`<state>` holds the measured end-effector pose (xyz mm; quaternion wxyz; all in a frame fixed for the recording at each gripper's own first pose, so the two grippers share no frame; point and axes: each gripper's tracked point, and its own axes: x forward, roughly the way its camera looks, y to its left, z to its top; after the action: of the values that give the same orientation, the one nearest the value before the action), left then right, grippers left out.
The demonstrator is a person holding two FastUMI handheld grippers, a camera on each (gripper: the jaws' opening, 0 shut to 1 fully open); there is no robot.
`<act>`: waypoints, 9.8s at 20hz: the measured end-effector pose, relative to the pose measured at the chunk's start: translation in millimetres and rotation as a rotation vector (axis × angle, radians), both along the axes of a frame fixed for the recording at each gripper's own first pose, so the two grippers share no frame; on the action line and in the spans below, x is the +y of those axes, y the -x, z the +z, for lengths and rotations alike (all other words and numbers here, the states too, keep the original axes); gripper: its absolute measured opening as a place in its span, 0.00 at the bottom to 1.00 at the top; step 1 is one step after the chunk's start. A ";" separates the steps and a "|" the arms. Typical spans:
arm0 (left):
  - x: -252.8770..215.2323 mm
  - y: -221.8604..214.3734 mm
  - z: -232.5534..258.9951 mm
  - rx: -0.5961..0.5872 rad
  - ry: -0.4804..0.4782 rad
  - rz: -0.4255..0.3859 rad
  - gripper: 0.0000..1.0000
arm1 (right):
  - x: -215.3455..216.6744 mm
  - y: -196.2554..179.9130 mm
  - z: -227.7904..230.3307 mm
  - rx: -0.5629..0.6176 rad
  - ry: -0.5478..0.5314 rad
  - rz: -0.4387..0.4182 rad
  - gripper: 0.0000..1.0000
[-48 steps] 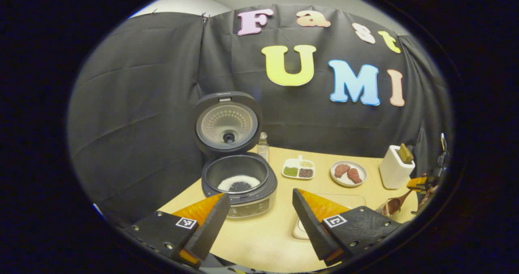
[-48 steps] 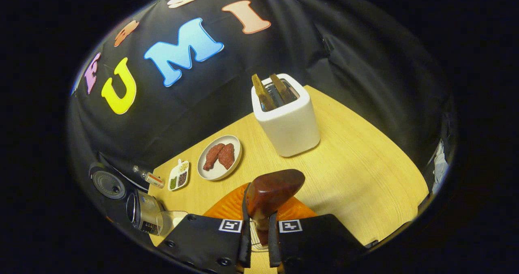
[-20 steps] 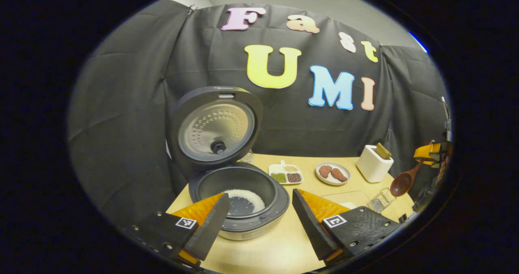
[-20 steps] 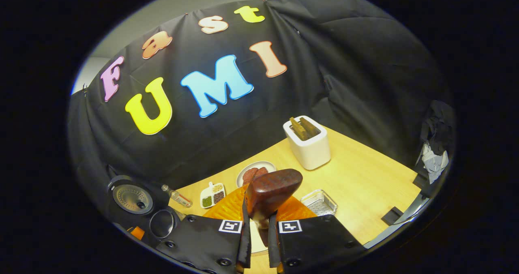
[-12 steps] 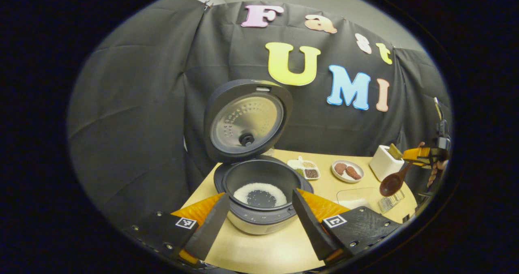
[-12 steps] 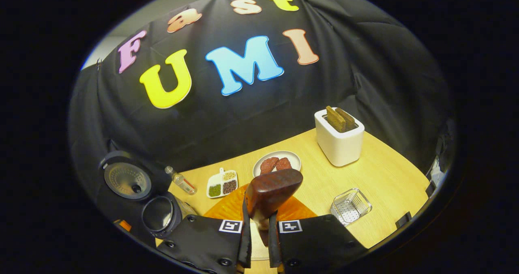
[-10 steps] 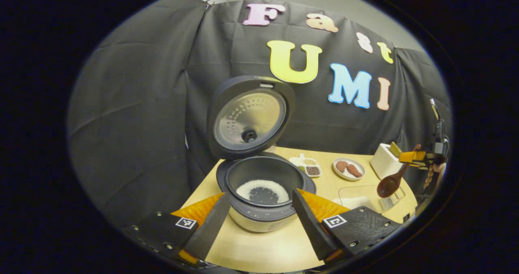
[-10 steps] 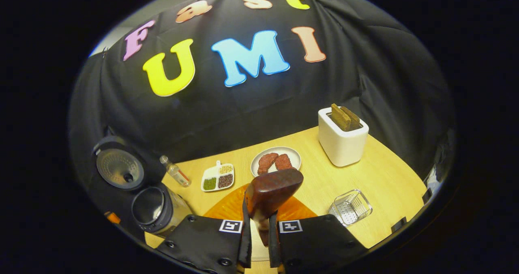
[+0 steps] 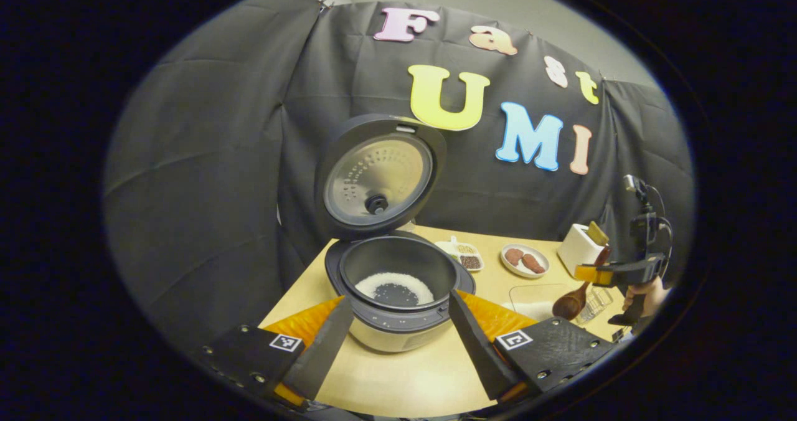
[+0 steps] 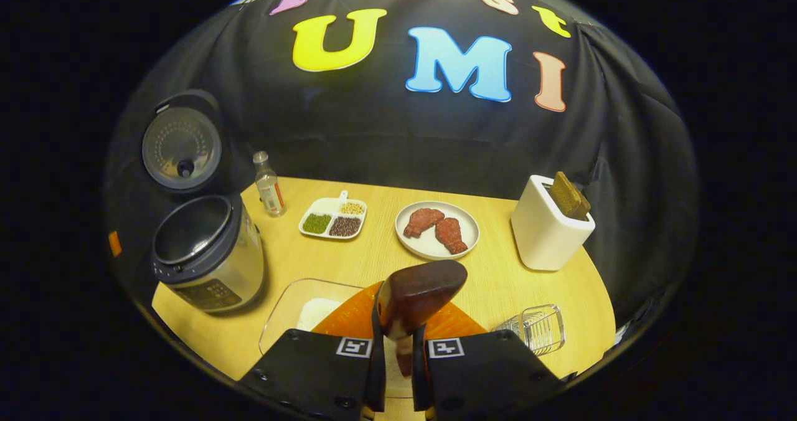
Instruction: Close the left gripper, press the button to open the rice cooker; take a wooden spoon from the chopstick holder with the right hand, scoop a spoonful of rice and pour it into the rice cooker, then put the wooden spoon back into the chopstick holder.
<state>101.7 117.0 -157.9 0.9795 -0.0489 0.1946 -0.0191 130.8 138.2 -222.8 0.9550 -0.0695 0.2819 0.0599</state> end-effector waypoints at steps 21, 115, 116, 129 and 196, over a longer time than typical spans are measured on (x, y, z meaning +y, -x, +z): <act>43.3 58.6 -8.5 -0.011 0.029 0.146 0.98 | 82.2 18.8 -43.4 0.284 -0.462 -0.090 0.17; 185.1 57.7 4.9 0.019 -0.049 0.414 0.97 | 365.2 -56.0 91.2 -0.086 -0.250 0.574 0.18; 184.1 60.0 6.1 0.019 -0.054 0.417 0.98 | 367.5 -52.4 89.2 -0.103 -0.228 0.601 0.14; 183.3 76.4 12.0 0.010 -0.069 0.457 0.98 | 382.7 -10.8 73.4 -0.330 0.109 0.928 0.19; -31.4 -95.7 235.1 -0.308 -0.224 0.238 0.98 | -257.0 48.4 72.6 -0.301 -0.149 -0.322 0.98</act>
<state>197.4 85.6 77.2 0.9923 0.0413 0.0364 0.1110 82.5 -118.8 -150.2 0.9860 0.0388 0.1386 -0.0838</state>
